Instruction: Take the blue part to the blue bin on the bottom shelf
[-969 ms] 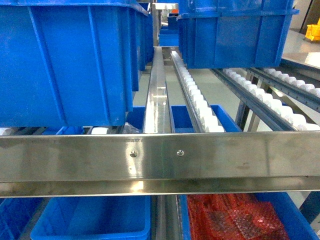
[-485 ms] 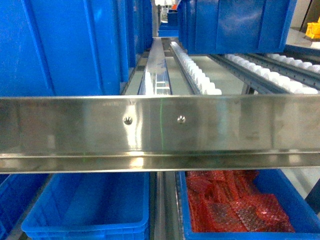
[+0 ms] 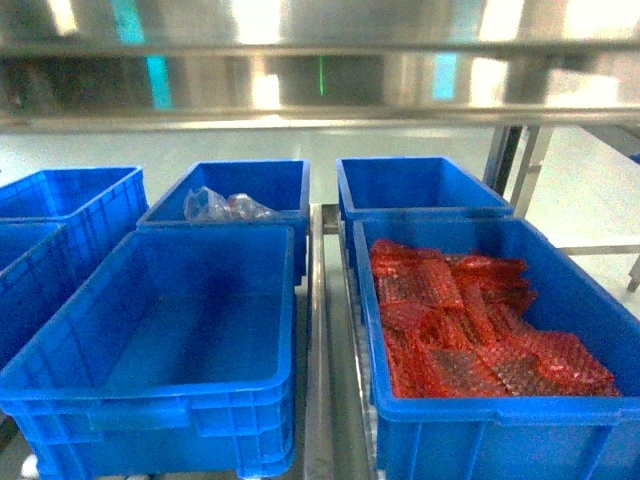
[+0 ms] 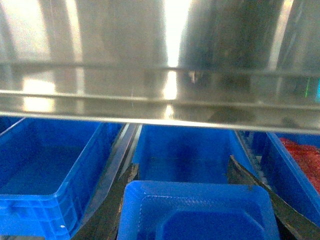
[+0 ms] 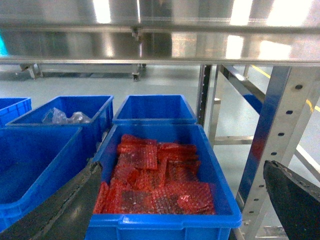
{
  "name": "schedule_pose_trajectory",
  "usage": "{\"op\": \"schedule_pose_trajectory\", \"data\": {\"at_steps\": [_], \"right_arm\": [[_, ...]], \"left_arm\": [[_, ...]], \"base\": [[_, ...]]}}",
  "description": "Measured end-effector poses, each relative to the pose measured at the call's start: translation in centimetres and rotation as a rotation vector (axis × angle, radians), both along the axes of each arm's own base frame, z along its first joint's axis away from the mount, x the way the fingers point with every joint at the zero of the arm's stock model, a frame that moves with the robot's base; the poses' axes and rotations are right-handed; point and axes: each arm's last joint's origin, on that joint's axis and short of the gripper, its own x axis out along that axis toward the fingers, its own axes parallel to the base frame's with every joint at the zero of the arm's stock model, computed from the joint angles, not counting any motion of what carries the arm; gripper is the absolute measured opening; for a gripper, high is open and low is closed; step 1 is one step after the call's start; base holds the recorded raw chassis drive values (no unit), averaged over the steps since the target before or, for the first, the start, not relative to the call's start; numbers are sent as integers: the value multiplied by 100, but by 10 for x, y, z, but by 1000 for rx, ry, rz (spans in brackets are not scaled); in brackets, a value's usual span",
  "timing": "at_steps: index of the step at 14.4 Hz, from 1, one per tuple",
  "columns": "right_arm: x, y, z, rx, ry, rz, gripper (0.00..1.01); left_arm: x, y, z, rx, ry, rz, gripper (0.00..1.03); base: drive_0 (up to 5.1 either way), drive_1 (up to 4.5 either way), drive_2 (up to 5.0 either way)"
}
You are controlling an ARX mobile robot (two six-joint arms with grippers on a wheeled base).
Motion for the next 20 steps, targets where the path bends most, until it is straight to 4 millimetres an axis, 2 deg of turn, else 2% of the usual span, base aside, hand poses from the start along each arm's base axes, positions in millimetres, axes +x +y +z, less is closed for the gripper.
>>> {"op": "schedule_pose_trajectory", "data": {"at_steps": [20], "right_arm": [[0,0,0,-1,1,0,98]], "left_arm": [[0,0,0,0,1,0,43]], "base": [[0,0,0]]}}
